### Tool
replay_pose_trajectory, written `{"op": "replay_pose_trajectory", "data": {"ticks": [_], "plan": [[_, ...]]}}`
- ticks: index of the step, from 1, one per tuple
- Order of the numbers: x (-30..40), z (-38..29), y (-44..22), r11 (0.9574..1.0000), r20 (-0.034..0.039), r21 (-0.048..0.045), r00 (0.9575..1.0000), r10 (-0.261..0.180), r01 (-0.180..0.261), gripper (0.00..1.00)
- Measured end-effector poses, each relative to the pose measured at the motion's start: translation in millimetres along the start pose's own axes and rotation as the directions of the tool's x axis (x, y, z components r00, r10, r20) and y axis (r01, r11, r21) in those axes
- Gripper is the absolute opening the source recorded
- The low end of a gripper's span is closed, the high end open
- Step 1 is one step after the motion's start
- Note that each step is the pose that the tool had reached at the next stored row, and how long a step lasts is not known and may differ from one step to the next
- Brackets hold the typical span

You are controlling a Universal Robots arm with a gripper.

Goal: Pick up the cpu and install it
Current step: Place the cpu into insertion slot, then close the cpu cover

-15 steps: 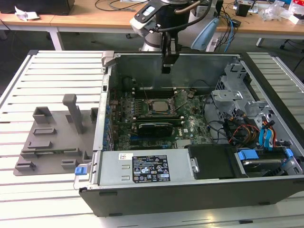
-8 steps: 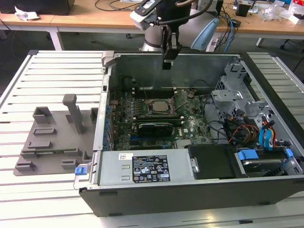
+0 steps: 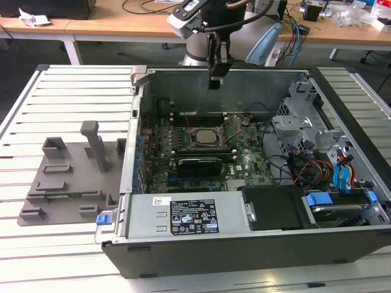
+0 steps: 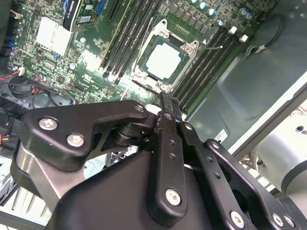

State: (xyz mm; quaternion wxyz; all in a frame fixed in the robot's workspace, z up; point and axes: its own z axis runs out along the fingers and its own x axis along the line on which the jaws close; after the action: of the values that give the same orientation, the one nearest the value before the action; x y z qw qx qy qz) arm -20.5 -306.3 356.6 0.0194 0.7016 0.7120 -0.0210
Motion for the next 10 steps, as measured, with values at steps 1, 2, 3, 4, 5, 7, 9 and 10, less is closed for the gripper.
{"op": "replay_pose_trajectory", "data": {"ticks": [1, 2, 3, 4, 5, 7, 9, 10], "plan": [[0.0, 0.0, 0.0, 1.0, 0.0, 0.0, 1.0, 0.0, 0.0, 0.11], [0.0, 0.0, 0.0, 1.0, -0.0001, 0.0, 1.0, 0.0, 0.0, 0.11], [0.0, 0.0, 0.0, 1.0, 0.0, 0.0, 1.0, 0.0, 0.0, 0.11], [0.0, 0.1, 0.0, 1.0, 0.0, 0.0, 1.0, 0.0, 0.0, 0.11], [0.0, 0.2, 0.4, 1.0, -0.0001, 0.0, 1.0, 0.0, 0.0, 0.11], [0.0, 1.6, 6.8, 1.0, -0.0005, 0.003, 1.0, 0.0, 0.0, 0.11], [0.1, 3.0, 10.2, 1.0, -0.0023, 0.0052, 1.0, 0.0, 0.0, 0.11], [0.1, 3.6, 11.7, 1.0, -0.0028, 0.006, 1.0, 0.0, 0.0, 0.11]]}}
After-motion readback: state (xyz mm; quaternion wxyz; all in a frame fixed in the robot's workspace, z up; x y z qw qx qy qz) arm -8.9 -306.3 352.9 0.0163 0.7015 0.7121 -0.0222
